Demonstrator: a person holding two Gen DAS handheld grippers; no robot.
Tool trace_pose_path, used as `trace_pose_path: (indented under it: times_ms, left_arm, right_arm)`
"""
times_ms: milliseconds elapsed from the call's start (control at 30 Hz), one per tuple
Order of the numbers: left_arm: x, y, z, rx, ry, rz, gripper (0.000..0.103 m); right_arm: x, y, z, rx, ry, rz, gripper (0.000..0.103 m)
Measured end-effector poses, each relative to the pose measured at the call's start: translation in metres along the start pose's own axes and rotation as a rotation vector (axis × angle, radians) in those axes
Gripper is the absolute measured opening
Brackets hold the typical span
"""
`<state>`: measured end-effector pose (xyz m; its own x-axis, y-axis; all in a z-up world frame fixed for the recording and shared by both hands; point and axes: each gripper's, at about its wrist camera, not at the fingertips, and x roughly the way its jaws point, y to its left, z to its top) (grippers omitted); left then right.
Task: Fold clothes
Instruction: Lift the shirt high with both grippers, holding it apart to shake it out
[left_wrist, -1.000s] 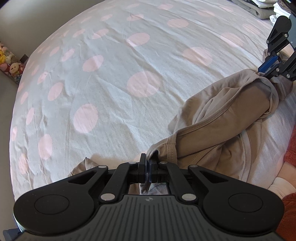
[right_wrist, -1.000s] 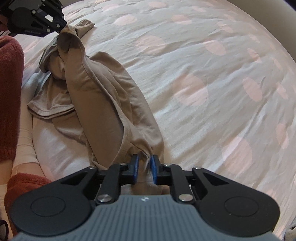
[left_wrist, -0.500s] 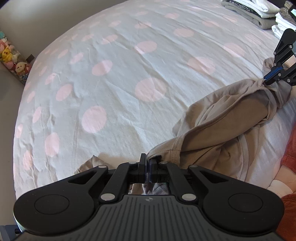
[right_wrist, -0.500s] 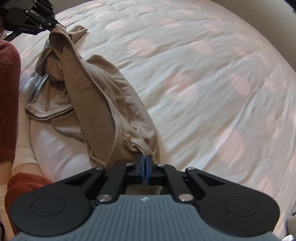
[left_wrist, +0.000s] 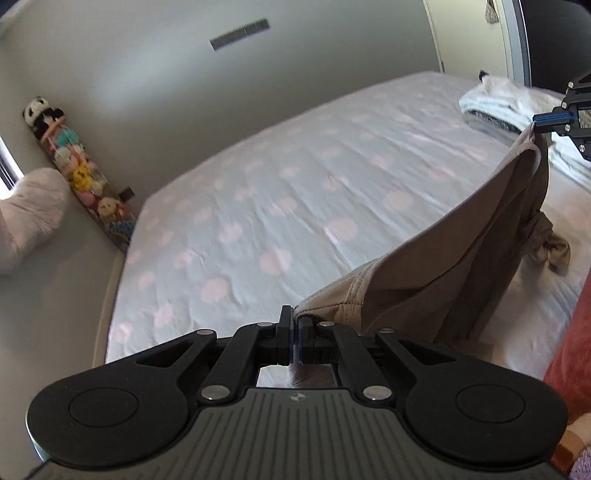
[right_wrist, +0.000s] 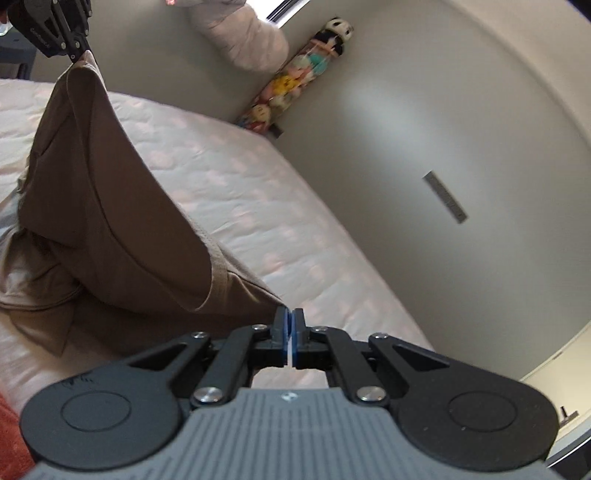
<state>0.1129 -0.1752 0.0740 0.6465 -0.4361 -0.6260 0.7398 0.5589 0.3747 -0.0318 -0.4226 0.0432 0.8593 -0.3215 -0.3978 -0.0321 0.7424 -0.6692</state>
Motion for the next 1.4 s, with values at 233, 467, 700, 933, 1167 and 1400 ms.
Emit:
trace_pose_path:
  times_ms: [233,467,700,933,1167,1400]
  left_arm:
    - [-0.099,0.009,0.067,-0.013,-0.275,0.128,0.000]
    - [-0.171,0.011,0.103,-0.035,-0.499,0.200,0.000]
    - [-0.197,0.005,0.106,-0.053,-0.586,0.222,0.000]
    - [-0.178,0.001,0.110,-0.052,-0.546,0.198,0.000]
    - [-0.101,0.000,0.108,-0.030,-0.419,0.155,0.000]
    - [0.025,0.004,0.104,-0.027,-0.258,0.095,0.000]
  right_arm:
    - [-0.060,-0.056,0.037,0.062,-0.176,-0.269,0.002]
    - [-0.133,-0.116,0.069,0.168,-0.344,-0.461,0.002]
    - [-0.181,-0.127,0.073,0.206,-0.445,-0.545,0.002]
    - [-0.174,-0.125,0.064,0.220,-0.433,-0.540,0.002]
    - [-0.113,-0.121,0.053,0.247,-0.326,-0.454,0.002]
    - [-0.007,-0.117,0.030,0.270,-0.196,-0.373,0.002]
